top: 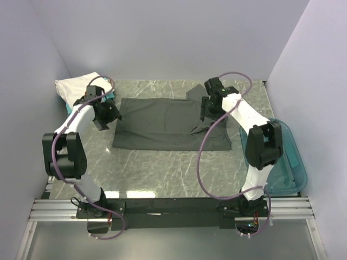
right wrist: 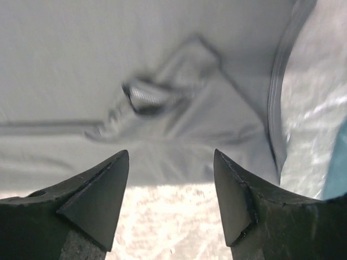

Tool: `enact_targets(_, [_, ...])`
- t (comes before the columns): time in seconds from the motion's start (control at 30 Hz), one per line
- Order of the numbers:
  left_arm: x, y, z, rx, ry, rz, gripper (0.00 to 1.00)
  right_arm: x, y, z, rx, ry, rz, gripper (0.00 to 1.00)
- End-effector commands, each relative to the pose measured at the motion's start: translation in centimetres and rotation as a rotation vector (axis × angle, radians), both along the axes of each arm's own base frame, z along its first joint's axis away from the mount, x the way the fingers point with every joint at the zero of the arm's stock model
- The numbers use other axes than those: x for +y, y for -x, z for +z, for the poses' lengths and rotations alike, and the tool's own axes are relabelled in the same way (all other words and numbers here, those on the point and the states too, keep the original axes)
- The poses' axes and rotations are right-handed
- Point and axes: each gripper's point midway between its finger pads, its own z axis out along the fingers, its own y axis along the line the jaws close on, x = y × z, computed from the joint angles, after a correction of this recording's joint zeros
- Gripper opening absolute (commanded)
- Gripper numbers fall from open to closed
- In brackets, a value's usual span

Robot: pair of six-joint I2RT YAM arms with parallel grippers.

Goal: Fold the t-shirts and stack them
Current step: Fold the tshirt

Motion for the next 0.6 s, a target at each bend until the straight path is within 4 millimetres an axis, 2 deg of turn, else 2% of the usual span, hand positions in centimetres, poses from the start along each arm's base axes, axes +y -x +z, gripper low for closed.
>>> enact_targets(0.0, [-2.8,0.2,1.4,-0.078,0.016,-0.044,0.8,0.3,1.5,0.7,-0.041,-0.075,0.001,0.7])
enact_targets(0.03, [-3.4,0.2,1.4,-0.085,0.026,-0.05,0.81,0.4,2.6,-0.4,-0.016,-0.092,0.003,0.69])
enact_targets(0.13, [-5.4,0.3,1.3,-0.098,0.069,-0.087,0.81,0.6,4.3,-2.3,0.018,-0.122,-0.004,0.68])
enact_targets(0.23, [-6.7,0.3,0.3,-0.096,0.112,-0.115,0.82,1.1,5.4,-3.9,0.048,-0.157,-0.003,0.68])
enact_targets(0.4, [-7.9,0.7,-3.0,-0.046,0.181,-0.137,0.81,1.0,5.6,-5.7,0.073,-0.151,0.003,0.68])
enact_targets(0.57, [-8.2,1.7,-6.1,0.02,0.201,-0.139,0.81,0.5,4.8,-6.9,0.066,-0.121,0.0,0.68])
